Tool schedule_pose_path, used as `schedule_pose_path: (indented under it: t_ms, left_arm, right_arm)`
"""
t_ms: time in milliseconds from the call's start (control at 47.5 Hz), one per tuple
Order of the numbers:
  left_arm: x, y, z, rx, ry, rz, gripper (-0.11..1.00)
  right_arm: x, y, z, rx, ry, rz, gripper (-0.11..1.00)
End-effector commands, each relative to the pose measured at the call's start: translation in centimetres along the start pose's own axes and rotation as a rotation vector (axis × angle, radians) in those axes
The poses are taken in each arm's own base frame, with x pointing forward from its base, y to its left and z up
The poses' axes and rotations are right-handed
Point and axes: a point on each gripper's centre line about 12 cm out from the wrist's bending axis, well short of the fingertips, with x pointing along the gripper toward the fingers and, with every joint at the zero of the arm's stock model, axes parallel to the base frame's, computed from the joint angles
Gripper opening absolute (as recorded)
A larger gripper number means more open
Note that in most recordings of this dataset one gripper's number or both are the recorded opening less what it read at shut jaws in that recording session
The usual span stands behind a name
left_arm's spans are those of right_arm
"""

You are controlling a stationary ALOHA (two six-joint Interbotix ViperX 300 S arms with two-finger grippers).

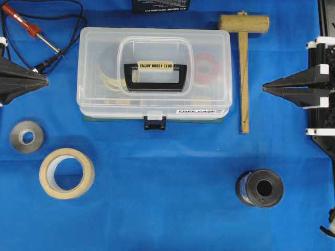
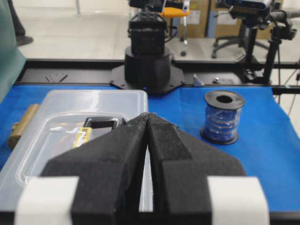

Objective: Open the tool box with both arms.
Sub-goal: 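Move both grippers inward toward the sides of the clear tool box lid, then close both grippers on the front edge of the box lid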

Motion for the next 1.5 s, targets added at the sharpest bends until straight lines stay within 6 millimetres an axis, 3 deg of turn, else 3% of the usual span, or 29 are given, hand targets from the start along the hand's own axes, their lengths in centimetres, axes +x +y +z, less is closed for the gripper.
schedule_pose_path:
  t_ms: [0,232,653,758,885,969,1137,1222,1474]
  left_arm:
    - [0.2,0.0,1.0,-0.039,-0.012,0.005,0.00]
    - [0.4,0.1,0.6,-0.035,0.106,0.007,0.00]
    - [0.0,0.4,-0.8,-0.047,0.341,0.026,0.00]
    - [-0.2,0.7,-1.5,-0.054,0.399,0.043,0.00]
    - [-0.3,1.3,-2.5,-0.083,0.471,0.076,0.01]
    - [-0.4,1.7,-3.2,-0.101,0.514,0.101,0.15]
    - [-0.5,2.6,-5.2,-0.119,0.633,0.149,0.65]
    - [-0.4,2.9,-6.5,-0.123,0.689,0.166,0.85]
    - [0.4,4.0,-10.5,-0.137,0.842,0.205,0.83]
  right_arm:
    - [0.4,0.0,1.4,-0.006,-0.034,-0.002,0.00]
    - [1.2,-0.2,1.7,0.001,0.061,-0.012,0.00]
    - [1.7,-1.4,-0.1,0.065,0.300,-0.075,0.01]
    - [1.6,-1.9,-0.6,0.080,0.372,-0.100,0.21]
    - [1.4,-2.6,-1.8,0.099,0.464,-0.139,0.61]
    - [1.1,-3.0,-2.7,0.112,0.537,-0.164,0.80]
    - [0.8,-3.7,-4.7,0.133,0.670,-0.201,0.77]
    - [1.0,-4.0,-5.9,0.144,0.739,-0.212,0.77]
    - [2.5,-4.4,-9.2,0.154,0.891,-0.220,0.77]
